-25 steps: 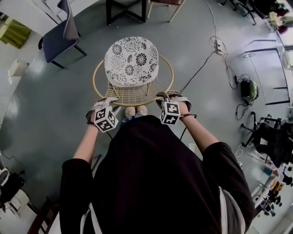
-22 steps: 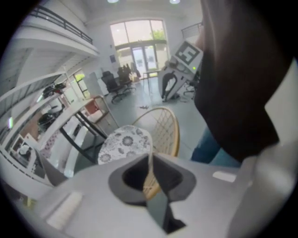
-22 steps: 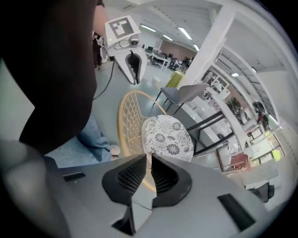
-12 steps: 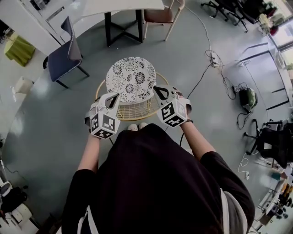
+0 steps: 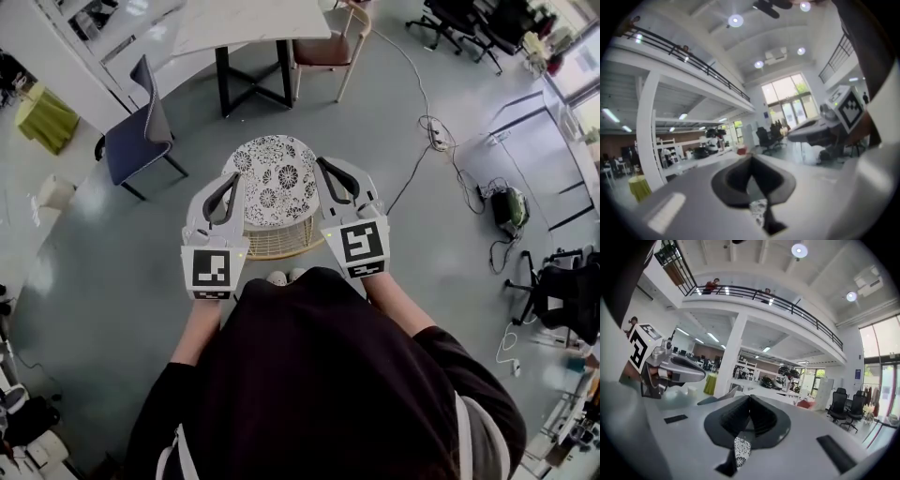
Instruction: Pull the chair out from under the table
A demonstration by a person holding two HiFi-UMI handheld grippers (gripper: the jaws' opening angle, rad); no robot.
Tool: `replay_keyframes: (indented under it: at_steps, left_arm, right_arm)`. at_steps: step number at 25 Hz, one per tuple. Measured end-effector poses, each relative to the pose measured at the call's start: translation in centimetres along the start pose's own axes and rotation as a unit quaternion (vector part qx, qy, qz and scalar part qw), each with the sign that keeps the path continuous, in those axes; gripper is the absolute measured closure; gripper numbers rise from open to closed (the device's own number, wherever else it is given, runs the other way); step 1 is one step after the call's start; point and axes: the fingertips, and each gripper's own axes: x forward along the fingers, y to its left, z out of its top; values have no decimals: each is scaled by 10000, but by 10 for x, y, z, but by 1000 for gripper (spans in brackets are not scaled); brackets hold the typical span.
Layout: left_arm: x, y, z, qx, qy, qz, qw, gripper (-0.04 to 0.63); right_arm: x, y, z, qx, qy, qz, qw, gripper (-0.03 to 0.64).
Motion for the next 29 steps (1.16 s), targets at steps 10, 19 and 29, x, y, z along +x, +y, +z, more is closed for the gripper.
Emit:
replay_keyframes:
  at_steps: [10, 19, 29]
  left_arm:
    - [-7, 7, 25, -381, -401, 441, 9975, 586]
    - [-5, 12, 7, -406, -267, 497, 9976, 588]
    - [3, 13, 4, -378, -214, 521, 9977, 588]
  right_arm:
    - [-11, -4, 27, 379, -463, -240, 9979, 595]
    - [-5, -2, 18, 480, -406, -282, 9976, 595]
    - [1, -2, 10, 432, -355, -281, 9980, 595]
